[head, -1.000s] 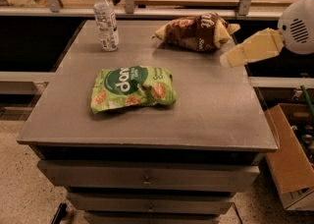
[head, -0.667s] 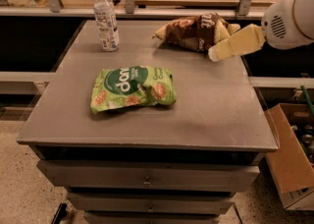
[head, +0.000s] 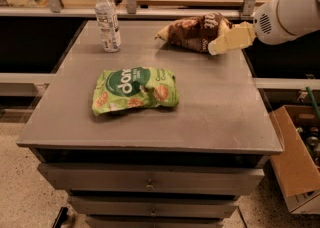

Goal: Move brown chip bag near blue plastic bottle

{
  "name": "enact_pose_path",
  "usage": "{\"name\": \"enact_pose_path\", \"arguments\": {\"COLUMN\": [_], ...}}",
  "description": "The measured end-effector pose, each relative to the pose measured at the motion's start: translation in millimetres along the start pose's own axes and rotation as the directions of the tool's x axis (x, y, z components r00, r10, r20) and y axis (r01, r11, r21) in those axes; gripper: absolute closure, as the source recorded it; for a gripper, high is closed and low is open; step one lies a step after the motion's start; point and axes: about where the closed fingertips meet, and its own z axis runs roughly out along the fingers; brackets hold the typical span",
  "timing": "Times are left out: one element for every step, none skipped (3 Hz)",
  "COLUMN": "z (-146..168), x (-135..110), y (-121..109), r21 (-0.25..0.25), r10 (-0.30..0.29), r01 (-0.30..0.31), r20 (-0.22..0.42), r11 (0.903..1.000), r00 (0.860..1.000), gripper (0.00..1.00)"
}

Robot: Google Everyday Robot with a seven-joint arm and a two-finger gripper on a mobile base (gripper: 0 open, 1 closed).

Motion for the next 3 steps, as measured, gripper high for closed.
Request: {"name": "enact_pose_path", "arguments": {"z": [20,39,58], "x": [-7,-18,-31], "y": [-23,-42,-49], "r21": [0.027,0.056,0.084], "r10": [0.011,0.0,-0.004], "r01": [-0.011,0.0,0.002], "r20": [0.0,0.0,0.02], "r11": [0.9996,0.9984,0.9965], "r00": [1.0,1.0,1.0], "gripper": [0.0,0.0,0.0]}}
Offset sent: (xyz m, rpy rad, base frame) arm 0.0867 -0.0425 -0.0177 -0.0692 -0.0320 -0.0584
